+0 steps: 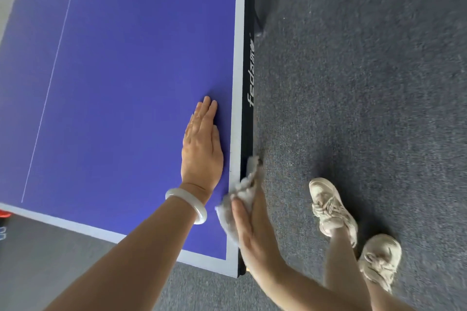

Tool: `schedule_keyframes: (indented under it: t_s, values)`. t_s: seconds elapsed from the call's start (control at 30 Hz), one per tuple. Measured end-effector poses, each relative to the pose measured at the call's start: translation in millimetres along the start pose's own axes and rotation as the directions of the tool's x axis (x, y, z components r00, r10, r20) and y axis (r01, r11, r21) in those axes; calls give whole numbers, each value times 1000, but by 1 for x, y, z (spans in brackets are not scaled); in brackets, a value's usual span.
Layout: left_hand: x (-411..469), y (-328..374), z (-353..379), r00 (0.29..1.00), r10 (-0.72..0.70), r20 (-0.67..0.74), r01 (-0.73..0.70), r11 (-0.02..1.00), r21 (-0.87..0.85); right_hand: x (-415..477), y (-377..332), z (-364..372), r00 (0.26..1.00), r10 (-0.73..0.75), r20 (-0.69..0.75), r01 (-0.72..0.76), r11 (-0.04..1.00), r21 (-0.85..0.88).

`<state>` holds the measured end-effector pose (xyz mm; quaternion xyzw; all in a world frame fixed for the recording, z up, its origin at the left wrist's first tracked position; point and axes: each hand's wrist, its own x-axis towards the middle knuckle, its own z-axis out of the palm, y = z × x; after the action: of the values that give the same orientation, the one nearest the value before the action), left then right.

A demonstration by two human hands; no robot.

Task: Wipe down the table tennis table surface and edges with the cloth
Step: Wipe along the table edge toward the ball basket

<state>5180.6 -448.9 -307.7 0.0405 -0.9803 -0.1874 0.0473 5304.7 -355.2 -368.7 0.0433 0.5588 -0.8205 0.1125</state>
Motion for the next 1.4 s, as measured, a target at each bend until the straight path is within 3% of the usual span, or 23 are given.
schedule_keyframes:
  t_s: [0.1, 0.27, 0.43, 0.5, 0.63, 0.87, 1.0, 1.1, 1.27, 1.4]
  values:
    - [1, -1, -1, 1000, -1, 0, 1, 1000, 6, -10, 0, 0, 998, 57, 14, -56, 997, -58]
    - [2, 0, 0, 998, -48, 33, 46, 997, 70, 86, -31, 6, 986, 118, -116, -133, 983, -129]
    - [0, 0, -1, 995, -79, 68, 72, 991, 110, 148, -58, -1, 981, 153, -118, -179, 951, -252]
    - [-1, 1, -2, 993, -83, 88, 70, 987, 143, 148, -70, -11, 977, 206, -54, -209, 880, -427]
    - [-2, 5, -5, 986, -118, 121, 94, 977, 189, 138, -104, -37, 940, 325, 99, -116, 582, -805]
    - [29, 23, -23, 941, -260, 216, 171, 917, 359, 176, -206, -73, 937, 332, 107, -42, 412, -910]
    - [89, 59, -35, 865, -360, 351, 268, 920, 285, 218, -271, -98, 917, 389, 87, -14, 249, -968]
    - [139, 98, -38, 821, -335, 462, 336, 938, 83, 249, -320, -116, 920, 388, 61, 2, 151, -989]
    - [215, 178, -41, 864, -162, 478, 276, 944, -180, 292, -388, -157, 947, 308, -90, -173, 256, -951]
    - [280, 234, -35, 869, -86, 488, 241, 934, -265, 337, -431, -202, 949, 272, -160, -250, 338, -907]
